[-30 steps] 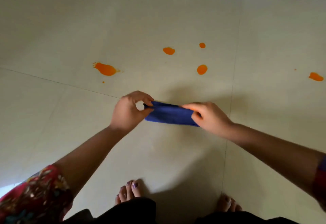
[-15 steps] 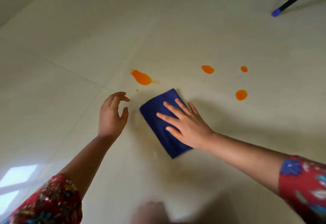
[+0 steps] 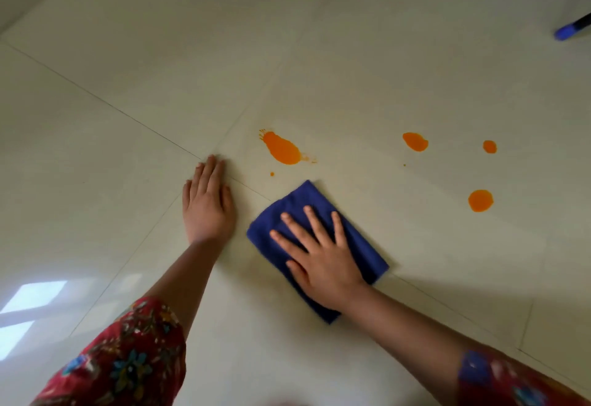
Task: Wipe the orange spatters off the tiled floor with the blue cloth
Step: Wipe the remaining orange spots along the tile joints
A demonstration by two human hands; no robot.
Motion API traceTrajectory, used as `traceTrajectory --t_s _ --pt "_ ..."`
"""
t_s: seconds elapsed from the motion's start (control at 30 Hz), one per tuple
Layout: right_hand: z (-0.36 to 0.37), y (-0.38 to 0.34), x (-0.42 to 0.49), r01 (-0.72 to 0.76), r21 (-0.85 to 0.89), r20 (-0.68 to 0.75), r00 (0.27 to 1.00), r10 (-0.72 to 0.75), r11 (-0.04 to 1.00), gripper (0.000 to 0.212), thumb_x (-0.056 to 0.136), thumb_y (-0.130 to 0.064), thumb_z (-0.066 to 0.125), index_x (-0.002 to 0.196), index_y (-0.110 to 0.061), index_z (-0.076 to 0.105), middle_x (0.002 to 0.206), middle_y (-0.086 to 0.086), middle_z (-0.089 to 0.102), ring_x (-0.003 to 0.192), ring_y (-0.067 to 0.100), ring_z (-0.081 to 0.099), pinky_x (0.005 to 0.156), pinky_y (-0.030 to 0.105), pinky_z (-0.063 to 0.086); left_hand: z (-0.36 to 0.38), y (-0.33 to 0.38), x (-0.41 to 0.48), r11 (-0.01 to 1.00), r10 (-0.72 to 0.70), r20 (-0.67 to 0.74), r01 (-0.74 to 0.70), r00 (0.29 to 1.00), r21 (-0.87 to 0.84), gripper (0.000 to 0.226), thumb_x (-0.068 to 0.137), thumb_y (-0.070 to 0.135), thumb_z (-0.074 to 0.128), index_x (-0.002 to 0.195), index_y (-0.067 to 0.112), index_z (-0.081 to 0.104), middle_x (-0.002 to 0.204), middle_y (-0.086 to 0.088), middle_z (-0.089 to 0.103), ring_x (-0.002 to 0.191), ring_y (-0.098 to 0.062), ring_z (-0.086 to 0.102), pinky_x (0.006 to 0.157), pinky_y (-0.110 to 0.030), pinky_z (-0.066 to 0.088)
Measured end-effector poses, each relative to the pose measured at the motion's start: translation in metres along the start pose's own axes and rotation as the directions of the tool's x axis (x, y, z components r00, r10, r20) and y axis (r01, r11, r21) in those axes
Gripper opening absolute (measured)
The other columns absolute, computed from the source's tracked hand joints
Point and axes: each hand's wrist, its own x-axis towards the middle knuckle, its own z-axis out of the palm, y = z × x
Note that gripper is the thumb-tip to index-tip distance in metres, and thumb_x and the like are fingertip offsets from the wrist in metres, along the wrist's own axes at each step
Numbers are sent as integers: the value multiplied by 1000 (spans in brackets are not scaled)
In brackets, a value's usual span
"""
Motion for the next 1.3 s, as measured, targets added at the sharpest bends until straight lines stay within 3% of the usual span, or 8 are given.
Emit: traceTrajectory --t_s 0.2,0.4,0.53,0.7,0.83,0.97,1.2,1.3 --pt "-9 5 166 -8 -66 -44 999 5 998 55 95 -57 29 148 -45 28 163 -8 13 149 38 -3 106 70 -15 -2 -6 3 977 -27 -85 9 996 -212 50 96 21 33 144 14 42 152 -5 37 143 -23 29 118 -38 22" --pt "-14 82 142 -385 32 -62 920 386 922 61 95 -57 29 151 -33 28 164 -4 4 149 37 3 109 70 14 0 -1 0 1000 -2 32 2 999 -5 51 100 34 24 151 27 25 158 8 21 148 -8 11 120 -35 13" --pt "0 30 86 -198 11 -69 978 198 980 56 95 -48 29 150 -36 29 162 0 20 146 45 12 111 69 12 2 2 0 999 -35 23 35 999 5 52 100 36 22 151 26 28 158 7 23 147 -9 14 120 -35 14" --pt "-9 14 176 55 64 -18 998 -54 996 56 97 -43 22 151 -33 27 162 -2 20 149 32 14 117 53 16 2 1 1 999 -52 9 52 999 -4 52 98 32 26 149 20 33 156 4 28 146 -11 20 119 -35 17" --pt "-21 100 214 -293 18 -14 956 293 956 57 99 -41 23 154 -25 20 163 3 14 149 31 12 118 50 17 0 4 2 998 -57 2 57 998 6 50 99 30 29 149 25 33 156 8 27 146 -8 17 119 -34 17" --pt "-21 128 119 -548 44 -114 828 549 835 59 97 -43 18 154 -24 22 162 5 19 148 33 17 117 50 21 -2 8 4 998 -68 27 68 997 10 52 98 30 31 149 24 31 157 7 26 147 -8 16 119 -37 17" --pt "-20 58 143 -20 16 20 1000 20 1000 57 97 -42 25 152 -26 27 162 2 19 149 30 17 114 48 24 -2 9 6 997 -69 58 66 996 47 53 97 30 33 149 18 31 157 1 27 147 -13 18 120 -36 15" --pt "-31 129 194 -360 -14 -2 933 360 933 64 93 -44 11 154 -24 22 162 4 16 149 31 15 117 48 20 -2 10 6 996 -71 65 68 995 52 54 97 29 32 149 19 30 158 3 26 147 -12 16 120 -36 14"
